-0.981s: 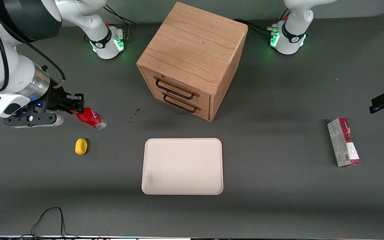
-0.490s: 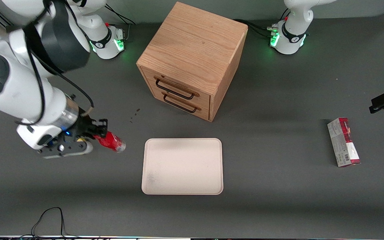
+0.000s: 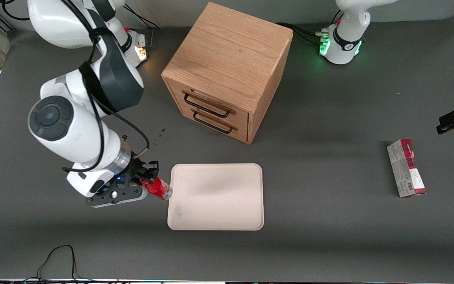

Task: Place coke bottle on tray
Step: 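Carry the bottle over the cream tray and lower it upright, then open the right gripper to release the bottle on the tray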

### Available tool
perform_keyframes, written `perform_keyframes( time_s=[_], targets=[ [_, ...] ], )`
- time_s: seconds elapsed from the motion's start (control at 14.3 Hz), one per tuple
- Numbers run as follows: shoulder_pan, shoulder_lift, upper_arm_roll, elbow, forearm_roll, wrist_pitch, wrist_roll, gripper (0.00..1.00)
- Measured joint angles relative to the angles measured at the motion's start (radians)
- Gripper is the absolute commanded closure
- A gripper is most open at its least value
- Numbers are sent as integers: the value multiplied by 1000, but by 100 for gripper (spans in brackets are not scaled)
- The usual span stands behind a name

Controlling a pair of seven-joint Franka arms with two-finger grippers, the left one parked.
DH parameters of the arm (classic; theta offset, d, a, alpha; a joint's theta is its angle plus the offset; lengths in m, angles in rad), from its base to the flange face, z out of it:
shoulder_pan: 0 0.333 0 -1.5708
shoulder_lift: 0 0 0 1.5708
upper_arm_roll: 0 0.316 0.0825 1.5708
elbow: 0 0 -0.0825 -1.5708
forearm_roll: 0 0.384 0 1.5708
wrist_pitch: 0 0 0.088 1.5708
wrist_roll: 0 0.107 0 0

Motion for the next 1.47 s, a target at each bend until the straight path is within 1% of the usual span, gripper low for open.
perform_keyframes(
  time_s=[0.28, 0.77, 1.05, 1.12, 1.19, 1.47],
  targets=[
    [5, 45, -2, 0, -1, 39, 0, 100],
    [2, 231, -12, -1, -1, 168, 0, 100],
    [1, 260, -13, -1, -1, 201, 0, 100],
    [1, 263, -13, -1, -1, 206, 0, 44],
    [1, 266, -13, -1, -1, 213, 0, 0],
    [1, 267, -14, 4, -1, 217, 0, 0]
  ],
)
